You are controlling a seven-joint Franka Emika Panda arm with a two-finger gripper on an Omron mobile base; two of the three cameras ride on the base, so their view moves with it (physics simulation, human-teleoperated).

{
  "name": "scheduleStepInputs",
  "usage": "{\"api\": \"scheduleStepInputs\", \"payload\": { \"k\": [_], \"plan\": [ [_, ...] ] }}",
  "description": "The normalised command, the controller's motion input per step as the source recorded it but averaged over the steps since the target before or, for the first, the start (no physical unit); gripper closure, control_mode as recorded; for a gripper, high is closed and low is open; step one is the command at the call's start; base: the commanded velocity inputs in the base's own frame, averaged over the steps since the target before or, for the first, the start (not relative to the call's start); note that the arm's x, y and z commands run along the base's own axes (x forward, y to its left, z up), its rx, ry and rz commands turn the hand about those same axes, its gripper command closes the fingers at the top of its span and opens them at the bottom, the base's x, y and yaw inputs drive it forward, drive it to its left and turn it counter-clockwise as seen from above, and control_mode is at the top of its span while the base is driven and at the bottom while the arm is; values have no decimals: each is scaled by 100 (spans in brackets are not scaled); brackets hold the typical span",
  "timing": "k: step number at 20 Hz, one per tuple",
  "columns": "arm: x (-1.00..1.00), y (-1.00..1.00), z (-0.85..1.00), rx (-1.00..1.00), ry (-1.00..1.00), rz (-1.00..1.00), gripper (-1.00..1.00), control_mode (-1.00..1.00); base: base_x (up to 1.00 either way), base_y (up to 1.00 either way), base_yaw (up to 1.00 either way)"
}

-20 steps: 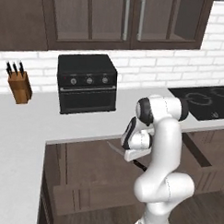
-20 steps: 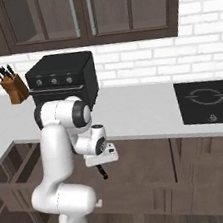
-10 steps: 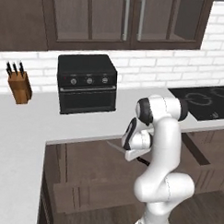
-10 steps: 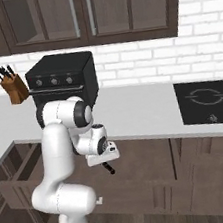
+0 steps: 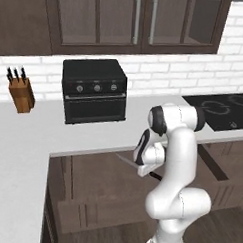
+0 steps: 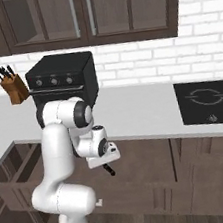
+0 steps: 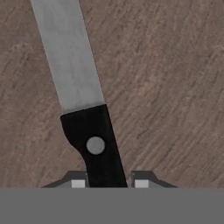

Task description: Pick up the knife from the drawer and place it on the cutting board. Then place the meat from the plate to the cutting board.

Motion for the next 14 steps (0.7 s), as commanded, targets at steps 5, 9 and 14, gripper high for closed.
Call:
{"api": "scheduleStepInputs", "payload": {
  "k": [5, 9, 14],
  "plan": [
    [-86, 0, -51, 0, 0, 10, 100, -100, 0, 0, 0],
    [-94, 0, -55, 0, 0, 13, 100, -100, 0, 0, 0],
    [-94, 0, -52, 0, 2, 13, 100, -100, 0, 0, 0]
  ]
}}
